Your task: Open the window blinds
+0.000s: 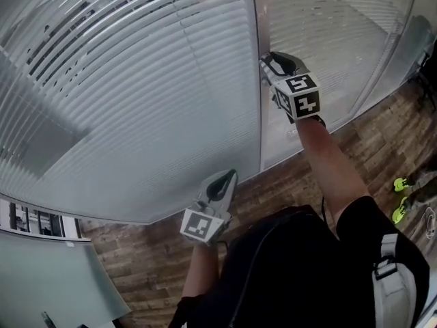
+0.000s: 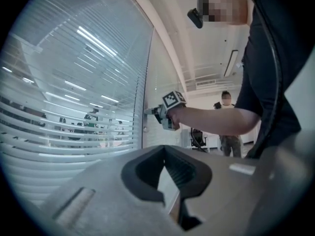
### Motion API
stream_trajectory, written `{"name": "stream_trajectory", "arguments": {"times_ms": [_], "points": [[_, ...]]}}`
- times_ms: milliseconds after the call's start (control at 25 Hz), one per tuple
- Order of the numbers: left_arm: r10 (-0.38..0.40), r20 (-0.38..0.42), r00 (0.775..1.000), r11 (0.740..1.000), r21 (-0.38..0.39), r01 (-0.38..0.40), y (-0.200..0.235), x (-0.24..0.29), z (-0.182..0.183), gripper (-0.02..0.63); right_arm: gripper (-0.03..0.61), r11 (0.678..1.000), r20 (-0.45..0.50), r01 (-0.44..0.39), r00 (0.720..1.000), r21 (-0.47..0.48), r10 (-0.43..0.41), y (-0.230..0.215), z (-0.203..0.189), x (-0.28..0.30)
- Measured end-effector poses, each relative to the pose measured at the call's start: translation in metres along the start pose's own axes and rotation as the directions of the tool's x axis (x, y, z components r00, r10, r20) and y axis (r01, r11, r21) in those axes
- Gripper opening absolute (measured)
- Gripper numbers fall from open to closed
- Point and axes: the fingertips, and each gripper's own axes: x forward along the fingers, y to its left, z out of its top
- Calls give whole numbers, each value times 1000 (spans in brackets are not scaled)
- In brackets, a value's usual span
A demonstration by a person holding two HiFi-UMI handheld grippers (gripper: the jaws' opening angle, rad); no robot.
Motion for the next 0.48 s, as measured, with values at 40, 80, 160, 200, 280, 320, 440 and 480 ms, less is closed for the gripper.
{"name": "stream_trajectory", "arguments": {"times_ms": [40, 80, 160, 200, 280, 320, 440, 480], "points": [[-2, 0, 1000, 1000, 2, 2, -1, 0, 0, 4, 130, 1000, 3, -1, 1000, 21, 1, 0, 0, 0], [-3, 1, 1000, 1000, 4, 3, -2, 0, 0, 5, 130, 999, 7, -5, 1000, 48, 5, 0, 1, 0], [-3, 5, 1000, 1000, 3, 3, -3, -1, 1, 5, 130, 993, 22, -15, 1000, 114, 12, -1, 1, -1], [-1, 7, 1000, 1000, -1, 1, -2, -1, 1, 5, 130, 989, 30, -19, 999, 149, 15, -1, 1, -1], [7, 15, 1000, 1000, -13, -7, 0, -3, 1, 4, 130, 975, 46, -29, 999, 220, 19, -2, 1, -2], [11, 18, 1000, 1000, -14, -11, 2, -4, 2, 5, 130, 968, 52, -33, 998, 250, 21, -2, 1, -1], [18, 19, 1000, 1000, -8, -18, 5, -6, 4, 5, 130, 949, 62, -38, 998, 312, 20, -2, 3, -1], [21, 21, 1000, 1000, -10, -21, 5, -6, 5, 5, 130, 938, 67, -43, 998, 343, 22, -3, 3, -1]]}}
